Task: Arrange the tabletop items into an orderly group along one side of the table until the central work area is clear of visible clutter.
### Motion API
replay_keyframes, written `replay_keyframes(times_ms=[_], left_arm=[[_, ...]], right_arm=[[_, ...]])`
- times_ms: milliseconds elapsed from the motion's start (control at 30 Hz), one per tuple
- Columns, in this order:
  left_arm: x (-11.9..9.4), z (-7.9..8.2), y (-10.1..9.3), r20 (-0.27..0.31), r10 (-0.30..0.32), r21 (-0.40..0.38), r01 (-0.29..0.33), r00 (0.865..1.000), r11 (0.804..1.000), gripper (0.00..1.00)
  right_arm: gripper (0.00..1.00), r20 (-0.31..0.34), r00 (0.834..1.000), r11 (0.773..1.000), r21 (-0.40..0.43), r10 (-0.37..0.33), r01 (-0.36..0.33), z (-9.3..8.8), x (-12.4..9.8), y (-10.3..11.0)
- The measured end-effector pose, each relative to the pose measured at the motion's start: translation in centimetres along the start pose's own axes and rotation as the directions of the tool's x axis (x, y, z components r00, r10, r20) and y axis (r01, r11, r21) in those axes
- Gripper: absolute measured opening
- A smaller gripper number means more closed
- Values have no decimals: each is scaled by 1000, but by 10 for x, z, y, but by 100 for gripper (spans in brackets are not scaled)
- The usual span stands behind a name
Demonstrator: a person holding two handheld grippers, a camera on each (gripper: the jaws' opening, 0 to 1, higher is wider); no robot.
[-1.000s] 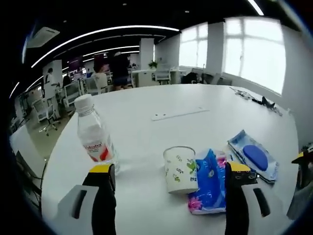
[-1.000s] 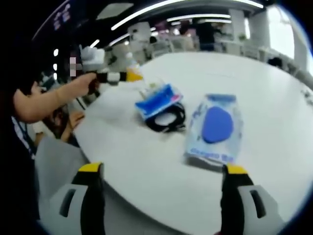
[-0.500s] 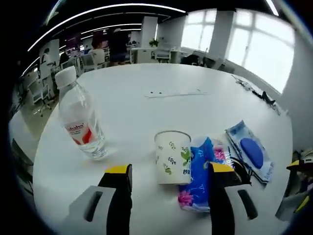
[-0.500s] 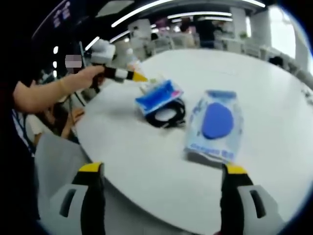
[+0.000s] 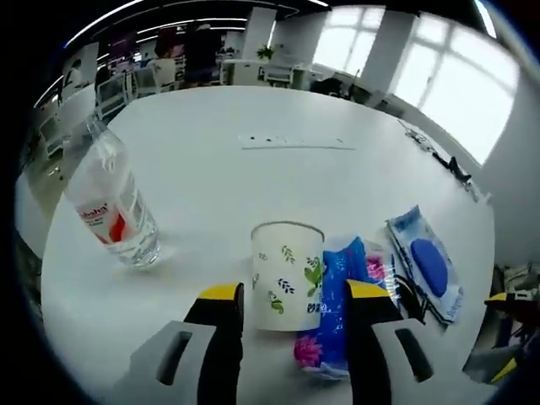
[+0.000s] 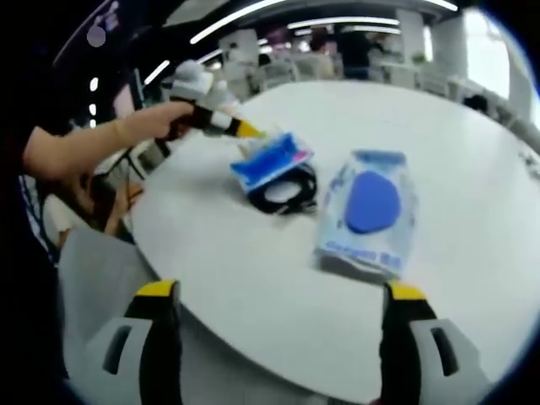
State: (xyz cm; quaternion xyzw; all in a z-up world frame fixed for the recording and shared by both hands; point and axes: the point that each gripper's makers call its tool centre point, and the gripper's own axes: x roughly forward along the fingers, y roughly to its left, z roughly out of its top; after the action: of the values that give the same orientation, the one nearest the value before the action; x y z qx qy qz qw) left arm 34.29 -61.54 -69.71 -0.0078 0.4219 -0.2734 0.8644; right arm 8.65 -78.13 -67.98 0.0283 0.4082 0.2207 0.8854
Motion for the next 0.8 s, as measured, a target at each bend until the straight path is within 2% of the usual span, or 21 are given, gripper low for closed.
replay_keyframes(times_ms=[267, 667, 800], left_arm=[[6, 8, -3, -21, -21, -6, 21, 1000, 1000, 45], [16, 4, 5, -89, -18, -49, 14, 996, 999, 41], [18, 3, 4, -111, -36, -29, 33, 993, 999, 39]], right_arm=[[97, -4, 1000, 1000, 2, -5, 5, -1, 0, -2], [97, -14, 1000, 1000, 2, -9, 9, -4, 1, -4], [97, -15, 1000, 1000, 1, -13, 13, -4, 1, -4]])
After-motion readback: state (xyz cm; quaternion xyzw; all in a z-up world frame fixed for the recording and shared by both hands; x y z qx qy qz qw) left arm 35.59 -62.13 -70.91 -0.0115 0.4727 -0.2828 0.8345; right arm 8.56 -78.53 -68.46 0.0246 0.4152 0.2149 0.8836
